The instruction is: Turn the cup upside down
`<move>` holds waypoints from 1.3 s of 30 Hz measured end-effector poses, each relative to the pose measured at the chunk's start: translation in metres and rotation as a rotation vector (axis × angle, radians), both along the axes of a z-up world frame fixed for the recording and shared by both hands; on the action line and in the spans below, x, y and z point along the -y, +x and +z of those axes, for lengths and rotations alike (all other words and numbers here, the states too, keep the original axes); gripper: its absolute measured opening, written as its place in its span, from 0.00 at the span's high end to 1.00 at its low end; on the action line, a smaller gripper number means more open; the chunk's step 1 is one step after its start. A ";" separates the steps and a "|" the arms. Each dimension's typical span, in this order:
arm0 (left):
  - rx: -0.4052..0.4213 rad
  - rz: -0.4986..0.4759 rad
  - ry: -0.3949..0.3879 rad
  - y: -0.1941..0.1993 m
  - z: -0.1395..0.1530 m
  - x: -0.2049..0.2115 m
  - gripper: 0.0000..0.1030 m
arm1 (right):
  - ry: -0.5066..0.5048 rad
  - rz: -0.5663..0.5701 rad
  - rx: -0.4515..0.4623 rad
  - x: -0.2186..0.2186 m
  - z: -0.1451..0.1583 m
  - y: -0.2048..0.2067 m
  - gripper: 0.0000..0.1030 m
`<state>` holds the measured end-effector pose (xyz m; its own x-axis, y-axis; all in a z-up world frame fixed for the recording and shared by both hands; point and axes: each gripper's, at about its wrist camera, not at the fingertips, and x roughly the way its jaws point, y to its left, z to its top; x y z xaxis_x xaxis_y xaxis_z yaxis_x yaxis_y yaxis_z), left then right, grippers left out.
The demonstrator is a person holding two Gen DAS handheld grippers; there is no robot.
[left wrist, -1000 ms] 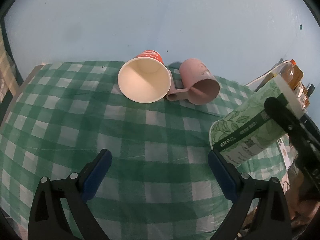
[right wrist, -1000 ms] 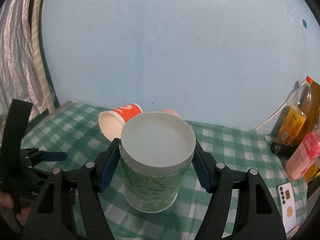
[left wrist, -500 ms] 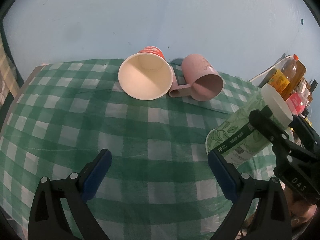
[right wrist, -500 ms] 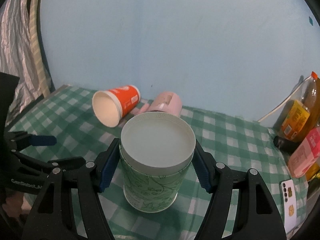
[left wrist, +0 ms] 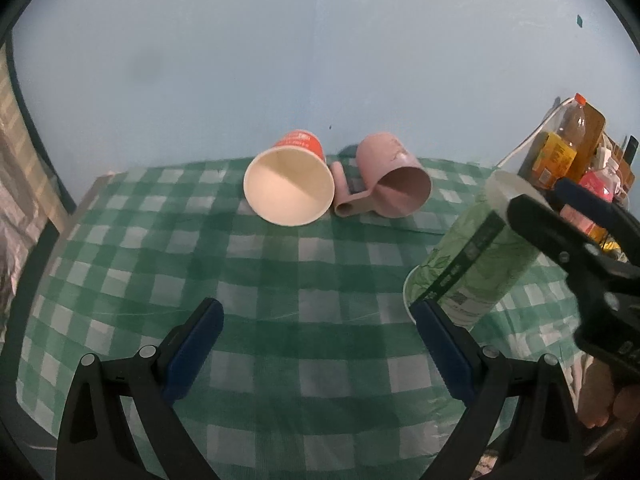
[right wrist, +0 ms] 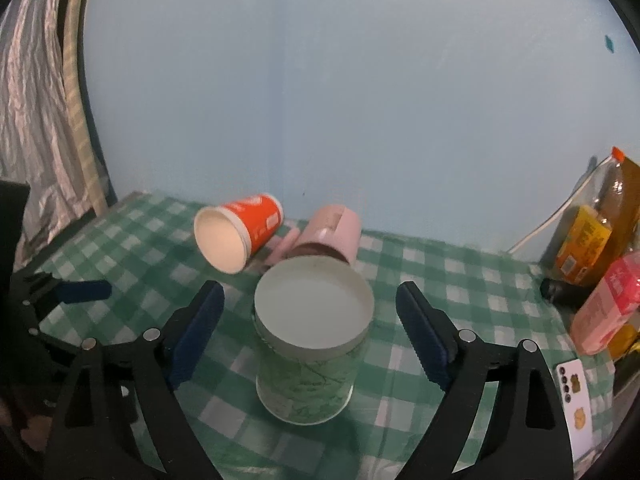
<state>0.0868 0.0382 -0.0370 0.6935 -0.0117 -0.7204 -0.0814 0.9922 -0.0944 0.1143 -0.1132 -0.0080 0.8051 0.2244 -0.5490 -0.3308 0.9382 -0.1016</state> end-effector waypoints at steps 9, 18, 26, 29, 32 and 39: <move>0.125 -0.007 0.024 -0.026 0.027 0.010 0.01 | 0.058 -0.065 0.081 0.020 0.025 -0.031 0.11; 0.256 0.003 0.018 -0.049 0.040 0.012 0.00 | 0.080 -0.144 0.098 0.039 0.026 -0.052 0.11; 0.328 0.012 0.042 -0.057 0.048 0.018 0.00 | 0.103 -0.177 0.070 0.052 0.018 -0.062 0.11; 0.348 0.004 0.043 -0.059 0.050 0.019 0.00 | 0.107 -0.175 0.058 0.053 0.014 -0.063 0.11; 0.360 0.000 0.051 -0.061 0.051 0.021 0.00 | 0.109 -0.182 0.054 0.054 0.012 -0.062 0.11; 0.365 -0.005 0.049 -0.063 0.053 0.024 0.00 | 0.104 -0.187 0.046 0.053 0.011 -0.062 0.11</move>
<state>0.0239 0.0146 0.0160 0.9050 0.0126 -0.4252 -0.0463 0.9965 -0.0690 0.0528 -0.1666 0.0029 0.8617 0.1222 -0.4926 -0.1474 0.9890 -0.0124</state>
